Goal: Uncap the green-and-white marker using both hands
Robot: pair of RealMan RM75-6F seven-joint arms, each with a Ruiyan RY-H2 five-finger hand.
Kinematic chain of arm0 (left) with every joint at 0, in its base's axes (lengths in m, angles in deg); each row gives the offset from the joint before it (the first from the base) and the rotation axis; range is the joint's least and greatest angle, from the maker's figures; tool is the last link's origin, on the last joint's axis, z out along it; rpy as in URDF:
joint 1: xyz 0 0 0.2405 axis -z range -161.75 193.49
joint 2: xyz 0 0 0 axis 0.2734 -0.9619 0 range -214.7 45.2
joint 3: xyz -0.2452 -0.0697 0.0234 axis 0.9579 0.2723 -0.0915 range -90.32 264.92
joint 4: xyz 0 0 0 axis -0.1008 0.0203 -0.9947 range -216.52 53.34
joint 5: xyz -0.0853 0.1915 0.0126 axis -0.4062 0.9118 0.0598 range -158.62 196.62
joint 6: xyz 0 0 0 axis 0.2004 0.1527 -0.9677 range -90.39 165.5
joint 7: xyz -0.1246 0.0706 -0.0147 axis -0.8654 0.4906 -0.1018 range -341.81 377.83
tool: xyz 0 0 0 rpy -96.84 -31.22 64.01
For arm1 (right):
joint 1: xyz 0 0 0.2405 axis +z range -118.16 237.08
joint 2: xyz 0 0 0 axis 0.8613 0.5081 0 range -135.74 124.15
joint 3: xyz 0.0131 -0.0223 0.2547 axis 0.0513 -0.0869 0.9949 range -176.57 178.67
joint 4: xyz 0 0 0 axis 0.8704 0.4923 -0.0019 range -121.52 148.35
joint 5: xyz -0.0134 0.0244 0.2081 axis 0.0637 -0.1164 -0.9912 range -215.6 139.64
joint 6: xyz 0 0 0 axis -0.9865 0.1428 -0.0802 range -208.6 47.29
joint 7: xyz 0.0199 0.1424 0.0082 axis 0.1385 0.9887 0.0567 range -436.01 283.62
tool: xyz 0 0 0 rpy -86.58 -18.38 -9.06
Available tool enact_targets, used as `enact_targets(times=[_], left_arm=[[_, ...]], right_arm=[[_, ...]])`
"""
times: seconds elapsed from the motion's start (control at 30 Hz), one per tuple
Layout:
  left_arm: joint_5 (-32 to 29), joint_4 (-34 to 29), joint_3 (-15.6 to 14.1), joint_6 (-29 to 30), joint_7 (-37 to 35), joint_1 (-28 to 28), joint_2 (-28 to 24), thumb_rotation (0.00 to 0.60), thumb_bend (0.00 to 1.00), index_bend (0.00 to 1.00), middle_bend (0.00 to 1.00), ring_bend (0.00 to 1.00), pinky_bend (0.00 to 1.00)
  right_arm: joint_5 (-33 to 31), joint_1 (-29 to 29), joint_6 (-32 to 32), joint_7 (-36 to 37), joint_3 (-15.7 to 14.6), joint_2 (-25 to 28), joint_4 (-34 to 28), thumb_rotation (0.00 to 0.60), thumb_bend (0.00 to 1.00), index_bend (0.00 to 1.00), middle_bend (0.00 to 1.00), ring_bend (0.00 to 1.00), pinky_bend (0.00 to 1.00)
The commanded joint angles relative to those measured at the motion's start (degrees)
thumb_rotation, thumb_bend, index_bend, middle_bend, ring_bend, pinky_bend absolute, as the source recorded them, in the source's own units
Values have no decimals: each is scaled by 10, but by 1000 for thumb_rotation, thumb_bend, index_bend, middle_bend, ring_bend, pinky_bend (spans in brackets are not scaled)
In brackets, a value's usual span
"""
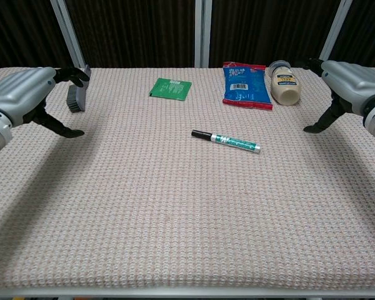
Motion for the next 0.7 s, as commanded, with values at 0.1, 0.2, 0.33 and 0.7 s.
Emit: enact_targets(times=[0.1,0.2,0.33,0.7], left_arm=[[-4,-5,-2,-5,5,-3,-1,600,25,183,202,140,161],[0,-11,-2,-2,5,-3,-4,600,23,183,202,140,161],[5,-17,3,0,-6,0,-7,600,16,183,202,140,161],[8,-65,8,-21,-11,9,-46,600,0,184,202,140,161]], right_arm=[[-12,7,16,-4,7,5,-20,600,0,51,85,0,0],[-35,19,33,-34,14,12,-50,600,21,51,113,0,0],[-74,44,19,-98,31,-12,-67,600,26,128,220,33,0],[-246,145,-32,-259,92,-135,-29,600,87,400,427,199,80]])
